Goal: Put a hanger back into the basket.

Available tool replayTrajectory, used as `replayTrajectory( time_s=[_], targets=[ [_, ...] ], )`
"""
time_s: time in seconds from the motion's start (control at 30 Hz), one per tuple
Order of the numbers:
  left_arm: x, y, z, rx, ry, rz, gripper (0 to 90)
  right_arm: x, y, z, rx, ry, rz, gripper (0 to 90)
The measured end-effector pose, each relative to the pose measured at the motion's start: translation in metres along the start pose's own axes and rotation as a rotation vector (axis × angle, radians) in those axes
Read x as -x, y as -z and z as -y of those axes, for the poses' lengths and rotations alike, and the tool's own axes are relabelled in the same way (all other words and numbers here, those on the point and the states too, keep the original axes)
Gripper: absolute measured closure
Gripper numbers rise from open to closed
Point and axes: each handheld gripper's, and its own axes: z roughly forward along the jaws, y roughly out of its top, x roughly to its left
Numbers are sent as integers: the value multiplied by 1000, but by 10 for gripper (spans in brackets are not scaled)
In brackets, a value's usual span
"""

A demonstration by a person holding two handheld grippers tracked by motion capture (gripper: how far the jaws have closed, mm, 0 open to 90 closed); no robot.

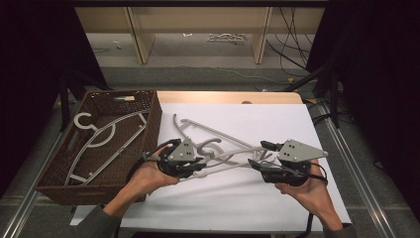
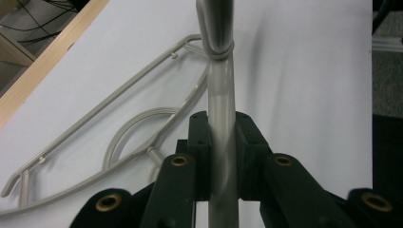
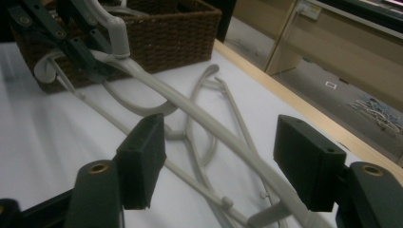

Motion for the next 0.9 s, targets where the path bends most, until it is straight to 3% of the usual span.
replayTrajectory(
  time_s=[0.13,0.23,0.4,0.7,0.9],
  targets=[
    [-11,7,-4,30,55,0,795,-4,1,3,13,-32,6,324],
    [-17,12,-9,56,107,-1,795,-9,0,7,27,-30,20,320],
    [-25,22,-22,93,156,7,794,-13,-3,17,14,-56,10,307],
    [-36,53,-49,125,168,2,794,-22,-10,38,2,-99,-7,281],
    [-60,87,-52,181,218,-38,795,-28,-15,48,-31,-98,-20,255]
  ],
)
